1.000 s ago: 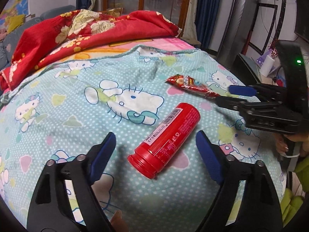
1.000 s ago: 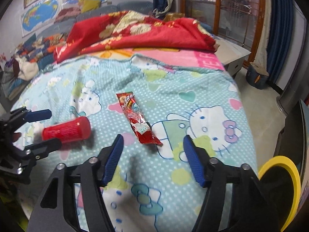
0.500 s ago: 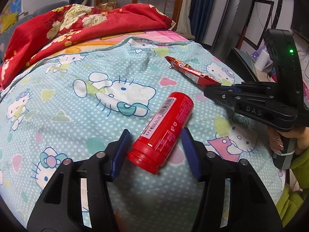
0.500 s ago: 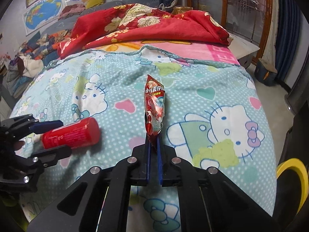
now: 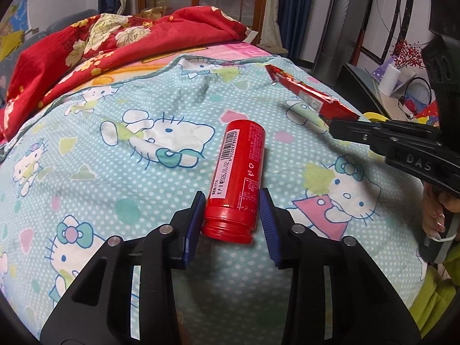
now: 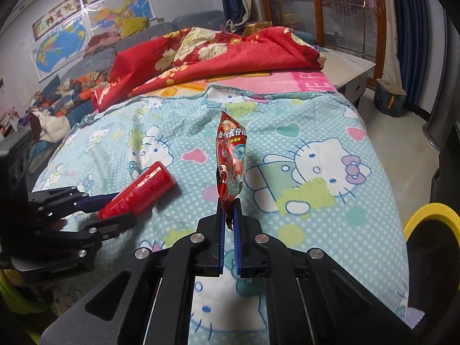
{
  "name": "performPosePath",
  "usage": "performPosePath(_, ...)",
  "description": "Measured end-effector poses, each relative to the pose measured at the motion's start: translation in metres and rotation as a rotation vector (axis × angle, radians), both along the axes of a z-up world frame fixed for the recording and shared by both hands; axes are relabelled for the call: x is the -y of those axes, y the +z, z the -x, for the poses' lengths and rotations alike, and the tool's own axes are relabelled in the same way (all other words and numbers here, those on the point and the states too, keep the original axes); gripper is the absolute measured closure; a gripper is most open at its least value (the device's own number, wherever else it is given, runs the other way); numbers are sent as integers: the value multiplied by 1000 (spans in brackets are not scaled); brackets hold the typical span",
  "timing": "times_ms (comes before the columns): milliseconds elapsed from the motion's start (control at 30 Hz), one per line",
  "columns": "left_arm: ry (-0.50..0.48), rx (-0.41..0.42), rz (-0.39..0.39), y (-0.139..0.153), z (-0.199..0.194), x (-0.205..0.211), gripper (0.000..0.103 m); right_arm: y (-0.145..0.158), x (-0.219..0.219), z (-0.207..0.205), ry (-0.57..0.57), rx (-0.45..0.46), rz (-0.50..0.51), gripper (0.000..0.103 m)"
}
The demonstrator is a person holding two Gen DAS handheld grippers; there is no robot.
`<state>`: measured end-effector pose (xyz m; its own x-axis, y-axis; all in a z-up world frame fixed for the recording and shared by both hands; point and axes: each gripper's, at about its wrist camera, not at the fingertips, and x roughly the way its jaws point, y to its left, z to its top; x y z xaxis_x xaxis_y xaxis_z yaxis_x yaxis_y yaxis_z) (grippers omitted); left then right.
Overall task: Collect trash
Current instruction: 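Grasp the red can with the left tool while the right tool grasps the red snack wrapper, then carry the red can and red wrapper over the yellow bin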
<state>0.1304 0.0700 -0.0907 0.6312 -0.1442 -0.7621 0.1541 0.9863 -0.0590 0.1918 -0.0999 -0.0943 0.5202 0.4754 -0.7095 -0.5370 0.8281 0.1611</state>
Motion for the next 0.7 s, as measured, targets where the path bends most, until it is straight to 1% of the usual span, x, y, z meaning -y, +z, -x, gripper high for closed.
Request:
performPosePath(200, 4, 32, 11, 9, 5, 9, 74, 7, 15, 12, -28, 12, -25, 98)
performPosePath(367, -1, 78, 42, 27, 10, 18, 74, 15, 28, 20, -49, 23, -49, 98)
performPosePath(700, -21, 135, 93, 52, 15, 41, 74, 33, 59, 33, -106, 65, -82, 98)
